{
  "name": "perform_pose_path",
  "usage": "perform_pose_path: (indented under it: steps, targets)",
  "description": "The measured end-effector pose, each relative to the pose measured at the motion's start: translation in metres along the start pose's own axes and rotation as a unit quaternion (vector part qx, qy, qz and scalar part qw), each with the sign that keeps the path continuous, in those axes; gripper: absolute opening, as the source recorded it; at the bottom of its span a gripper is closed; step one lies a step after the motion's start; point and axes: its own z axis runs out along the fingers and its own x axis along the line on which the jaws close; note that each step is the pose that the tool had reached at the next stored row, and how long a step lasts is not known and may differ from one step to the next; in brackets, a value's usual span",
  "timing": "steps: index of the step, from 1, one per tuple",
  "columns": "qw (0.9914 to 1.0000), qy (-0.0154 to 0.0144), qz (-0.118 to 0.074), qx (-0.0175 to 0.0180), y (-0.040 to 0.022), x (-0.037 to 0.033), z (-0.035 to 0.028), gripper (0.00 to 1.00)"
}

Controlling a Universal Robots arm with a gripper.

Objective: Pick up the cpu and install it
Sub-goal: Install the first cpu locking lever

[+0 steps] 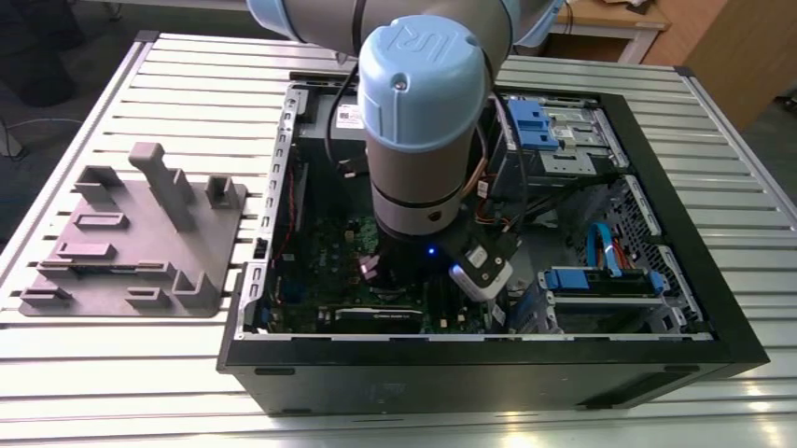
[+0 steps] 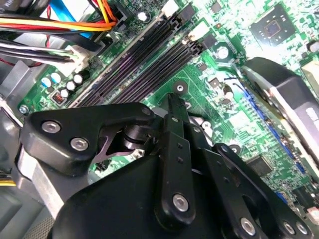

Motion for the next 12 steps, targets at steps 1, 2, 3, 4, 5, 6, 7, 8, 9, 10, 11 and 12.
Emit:
perform_pose_path:
  steps: [1,2,3,4,5,6,7,8,9,10,11,12]
  targets:
    - [1.00000,-0.0002,0.000,0.0000,0.0000,-0.0002,-0.0010,0.11]
    - [1.00000,-0.0002,0.000,0.0000,-0.0001,-0.0004,-0.0019,0.11]
    - [1.00000,-0.0002,0.000,0.0001,-0.0002,-0.0004,-0.0026,0.11]
    - [1.00000,-0.0002,0.000,0.0001,-0.0002,-0.0005,-0.0031,0.11]
    - [1.00000,-0.0002,0.000,0.0001,-0.0002,-0.0006,-0.0035,0.11]
    - [1.00000,-0.0002,0.000,0.0001,-0.0001,-0.0006,-0.0039,0.11]
    - [1.00000,-0.0002,0.000,0.0001,-0.0002,-0.0006,-0.0044,0.11]
    - [1.00000,-0.0001,0.000,0.0001,-0.0002,-0.0007,-0.0050,0.11]
    - [1.00000,-0.0001,0.000,0.0001,-0.0002,-0.0008,-0.0057,0.11]
    - [1.00000,-0.0001,0.000,0.0001,-0.0001,-0.0009,-0.0066,0.11]
    - [1.00000,-0.0002,0.000,0.0001,-0.0001,-0.0010,-0.0073,0.11]
    - [1.00000,-0.0002,0.000,0.0001,-0.0001,-0.0010,-0.0074,0.11]
